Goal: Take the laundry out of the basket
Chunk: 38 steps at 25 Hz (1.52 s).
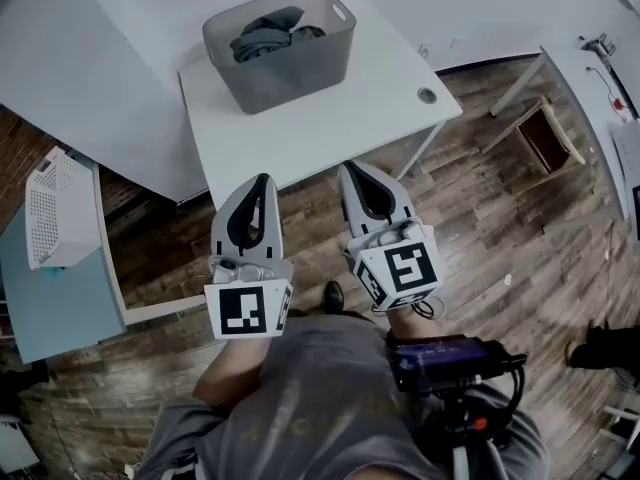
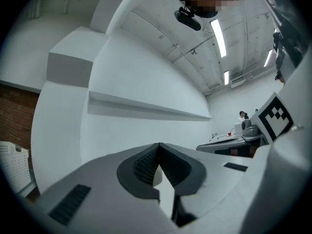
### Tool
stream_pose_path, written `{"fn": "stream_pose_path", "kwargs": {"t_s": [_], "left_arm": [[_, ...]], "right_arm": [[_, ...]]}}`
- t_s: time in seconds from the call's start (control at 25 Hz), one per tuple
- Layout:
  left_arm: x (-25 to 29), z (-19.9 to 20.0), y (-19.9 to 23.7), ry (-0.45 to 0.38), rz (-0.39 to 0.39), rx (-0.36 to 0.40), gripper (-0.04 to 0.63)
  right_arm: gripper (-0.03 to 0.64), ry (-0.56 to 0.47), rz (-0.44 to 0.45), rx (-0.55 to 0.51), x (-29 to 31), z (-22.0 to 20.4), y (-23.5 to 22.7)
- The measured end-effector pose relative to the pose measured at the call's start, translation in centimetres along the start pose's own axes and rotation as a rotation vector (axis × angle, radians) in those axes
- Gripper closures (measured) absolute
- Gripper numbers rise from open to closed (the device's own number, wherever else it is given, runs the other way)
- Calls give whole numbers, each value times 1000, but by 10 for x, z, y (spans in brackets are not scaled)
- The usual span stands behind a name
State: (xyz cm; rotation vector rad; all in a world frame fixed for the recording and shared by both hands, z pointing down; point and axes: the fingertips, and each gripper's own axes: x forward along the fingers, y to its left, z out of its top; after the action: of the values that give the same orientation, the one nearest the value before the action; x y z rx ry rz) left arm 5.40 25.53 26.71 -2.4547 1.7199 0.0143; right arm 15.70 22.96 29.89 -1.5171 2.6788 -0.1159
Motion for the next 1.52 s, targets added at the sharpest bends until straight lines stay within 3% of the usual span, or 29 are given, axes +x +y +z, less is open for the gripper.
{"fn": "stream_pose_path", "kwargs": {"t_s": [0.6,1.0,1.52], "left_arm": [[69,-25,35,35,58,-4,588],[137,-46,118,52,137,-77,588],[215,-18,212,-58,191,-62,588]], "right_arm": [[609,10,44,5,77,-7,-43],[609,44,116,-23,184,-5,-55],[608,-30,180,-79,309,51,-68]]}}
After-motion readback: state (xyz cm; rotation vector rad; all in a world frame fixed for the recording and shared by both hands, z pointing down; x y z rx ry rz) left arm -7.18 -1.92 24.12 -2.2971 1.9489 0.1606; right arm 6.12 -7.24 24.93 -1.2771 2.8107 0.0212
